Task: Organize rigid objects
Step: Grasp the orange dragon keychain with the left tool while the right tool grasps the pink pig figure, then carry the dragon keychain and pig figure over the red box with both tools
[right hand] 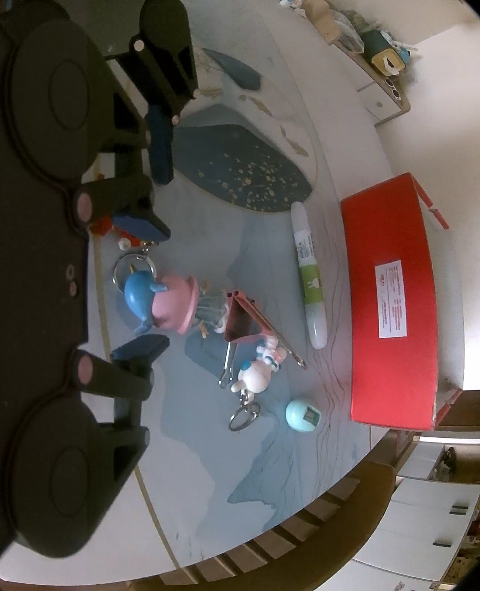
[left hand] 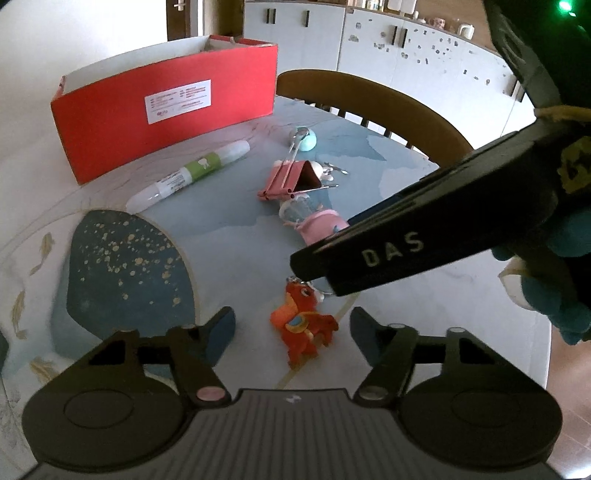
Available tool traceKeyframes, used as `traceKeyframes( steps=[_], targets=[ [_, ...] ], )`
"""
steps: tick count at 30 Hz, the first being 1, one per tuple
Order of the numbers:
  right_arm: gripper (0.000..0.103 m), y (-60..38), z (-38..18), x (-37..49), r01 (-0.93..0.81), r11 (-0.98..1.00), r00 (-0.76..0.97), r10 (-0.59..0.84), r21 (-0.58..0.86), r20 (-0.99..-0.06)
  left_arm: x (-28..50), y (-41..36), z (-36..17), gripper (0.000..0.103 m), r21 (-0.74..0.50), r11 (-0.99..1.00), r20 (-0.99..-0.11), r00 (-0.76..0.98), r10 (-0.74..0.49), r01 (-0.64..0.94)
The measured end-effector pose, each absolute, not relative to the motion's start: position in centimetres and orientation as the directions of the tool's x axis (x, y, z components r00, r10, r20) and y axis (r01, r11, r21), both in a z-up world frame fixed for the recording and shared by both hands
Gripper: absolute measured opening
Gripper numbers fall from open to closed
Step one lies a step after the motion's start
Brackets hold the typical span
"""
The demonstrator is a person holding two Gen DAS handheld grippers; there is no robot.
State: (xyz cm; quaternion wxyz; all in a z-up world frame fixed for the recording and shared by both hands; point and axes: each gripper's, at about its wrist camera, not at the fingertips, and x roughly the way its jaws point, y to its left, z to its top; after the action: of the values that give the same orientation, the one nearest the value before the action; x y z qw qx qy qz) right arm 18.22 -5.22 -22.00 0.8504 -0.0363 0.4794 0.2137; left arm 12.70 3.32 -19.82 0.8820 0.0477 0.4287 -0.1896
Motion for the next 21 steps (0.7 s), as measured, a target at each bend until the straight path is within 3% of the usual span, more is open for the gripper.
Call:
traceKeyframes(
  steps=[3,5,13,21],
  targets=[
    [0.053,-5.3,-22.1,18.5,-0.386,0.912,0.456,0.318,0.137,-0.832,12.6,3.1,-19.7,0.052,-0.075,0.922,-0.774,0.561,-0.294,0.380],
    [0.045,-5.3,-22.2,18.8,-0.376,0.915,0.450,0.316,0.144,-0.835,12.7,3.0,-19.6,0.044,-0.076,0.920,-0.773,0.560,-0.297,0.383],
    [0.034,-5.5,-22.5,19.1,-0.360,0.920,0.444,0.316,0.156,-0.838,12.7,2.7,-19.6,0.039,-0.069,0.917,-0.777,0.556,-0.296,0.392],
    [0.032,-6.2,-22.3,19.1,-0.328,0.923,0.432,0.334,0.200,-0.837,12.8,2.8,-19.5,0.039,-0.077,0.916,-0.784,0.543,-0.301,0.395]
  ],
)
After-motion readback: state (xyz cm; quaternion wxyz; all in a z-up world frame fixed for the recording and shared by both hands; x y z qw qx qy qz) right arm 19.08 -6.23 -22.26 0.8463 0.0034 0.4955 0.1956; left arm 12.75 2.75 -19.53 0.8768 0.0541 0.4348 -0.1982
